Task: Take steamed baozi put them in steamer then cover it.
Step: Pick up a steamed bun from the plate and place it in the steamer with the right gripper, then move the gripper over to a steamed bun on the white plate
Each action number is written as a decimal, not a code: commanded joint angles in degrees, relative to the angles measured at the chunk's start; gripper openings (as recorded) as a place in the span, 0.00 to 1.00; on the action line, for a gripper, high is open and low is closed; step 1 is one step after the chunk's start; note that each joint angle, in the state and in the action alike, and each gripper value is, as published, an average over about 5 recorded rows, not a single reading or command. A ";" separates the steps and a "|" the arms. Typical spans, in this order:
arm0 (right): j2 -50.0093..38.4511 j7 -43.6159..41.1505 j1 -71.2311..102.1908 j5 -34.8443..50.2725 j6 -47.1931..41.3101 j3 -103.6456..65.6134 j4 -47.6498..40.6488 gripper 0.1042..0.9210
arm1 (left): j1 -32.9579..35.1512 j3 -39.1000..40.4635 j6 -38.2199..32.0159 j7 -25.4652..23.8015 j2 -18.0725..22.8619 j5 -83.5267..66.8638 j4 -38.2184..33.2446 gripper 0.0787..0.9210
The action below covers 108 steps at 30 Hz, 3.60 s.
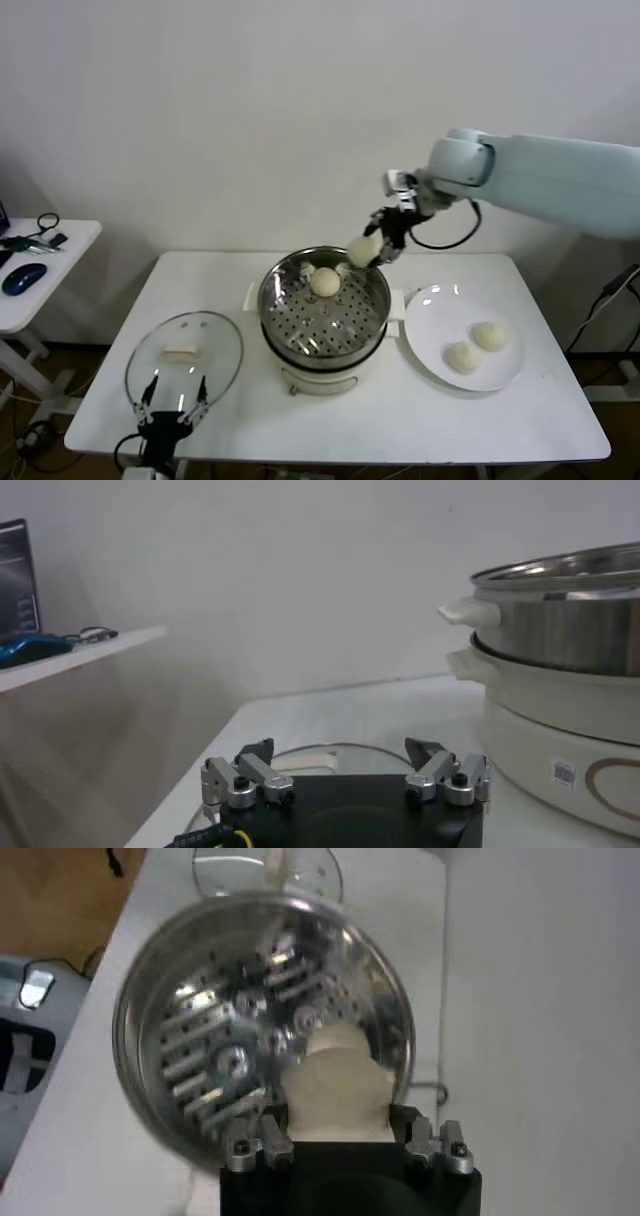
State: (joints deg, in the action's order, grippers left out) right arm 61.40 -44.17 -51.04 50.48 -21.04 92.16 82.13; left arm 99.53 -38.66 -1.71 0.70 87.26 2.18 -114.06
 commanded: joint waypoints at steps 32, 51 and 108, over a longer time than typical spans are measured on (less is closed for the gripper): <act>16.73 12.92 16.14 -1.07 -8.56 -2.11 -6.84 0.85 | -0.16 -0.60 0.28 0.06 0.30 -0.22 -0.06 0.88; -24.68 -9.79 -10.35 -15.41 6.44 17.32 10.01 0.88 | -0.08 -0.45 0.15 0.07 0.70 0.11 -0.18 0.88; -25.36 -3.28 39.01 -33.53 1.63 -17.27 -8.16 0.78 | 0.07 0.11 0.40 -0.03 1.41 0.72 -0.26 0.88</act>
State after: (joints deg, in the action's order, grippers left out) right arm 35.81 -46.93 -12.79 16.93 -19.44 76.09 74.65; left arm 99.54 -38.56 -1.33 0.70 88.68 2.88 -114.29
